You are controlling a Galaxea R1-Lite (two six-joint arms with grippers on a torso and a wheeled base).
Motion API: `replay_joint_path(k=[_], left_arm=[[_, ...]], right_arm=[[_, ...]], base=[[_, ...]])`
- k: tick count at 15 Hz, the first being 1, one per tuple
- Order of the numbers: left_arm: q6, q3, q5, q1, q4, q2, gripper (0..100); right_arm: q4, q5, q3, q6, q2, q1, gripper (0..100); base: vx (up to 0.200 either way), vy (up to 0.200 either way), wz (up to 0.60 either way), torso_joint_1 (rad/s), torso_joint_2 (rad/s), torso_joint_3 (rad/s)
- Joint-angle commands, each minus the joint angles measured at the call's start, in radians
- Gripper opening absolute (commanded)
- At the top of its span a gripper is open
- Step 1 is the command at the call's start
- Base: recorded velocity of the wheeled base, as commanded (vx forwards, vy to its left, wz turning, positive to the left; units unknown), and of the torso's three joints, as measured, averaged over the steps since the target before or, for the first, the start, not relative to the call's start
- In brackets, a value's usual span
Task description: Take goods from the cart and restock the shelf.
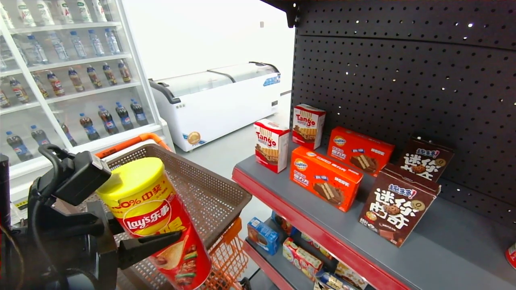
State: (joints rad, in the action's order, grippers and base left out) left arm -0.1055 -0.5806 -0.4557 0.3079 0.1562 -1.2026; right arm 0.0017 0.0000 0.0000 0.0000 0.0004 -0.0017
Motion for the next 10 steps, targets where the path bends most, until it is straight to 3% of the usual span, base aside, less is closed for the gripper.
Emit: replay_joint_path(k=[1,3,6,10], left_arm=[[-0.002,0.001,-0.001,0.01,0.002,-0.003,0],[0.0,0.002,-0.052,0.03,0.005,0.001,0],[-0.033,0.012,-0.054,0.043,-0.006,-0.002,0],[-0.037,0.018,-0.078,0.068,-0.012,0.005,0]], right_arm=[[0.0,0.0,0.0,-0.002,0.0,0.0,100],[0.0,0.0,0.0,-0.002,0.0,0.0,100],[0.0,0.0,0.0,-0.002,0.0,0.0,100],[0.0,0.0,0.0,-0.002,0.0,0.0,100]], base=[[0.0,0.0,0.0,0.0,0.0,0.0],[0.0,0.0,0.0,0.0,0.0,0.0],[0.0,0.0,0.0,0.0,0.0,0.0],[0.0,0.0,0.0,0.0,0.0,0.0]])
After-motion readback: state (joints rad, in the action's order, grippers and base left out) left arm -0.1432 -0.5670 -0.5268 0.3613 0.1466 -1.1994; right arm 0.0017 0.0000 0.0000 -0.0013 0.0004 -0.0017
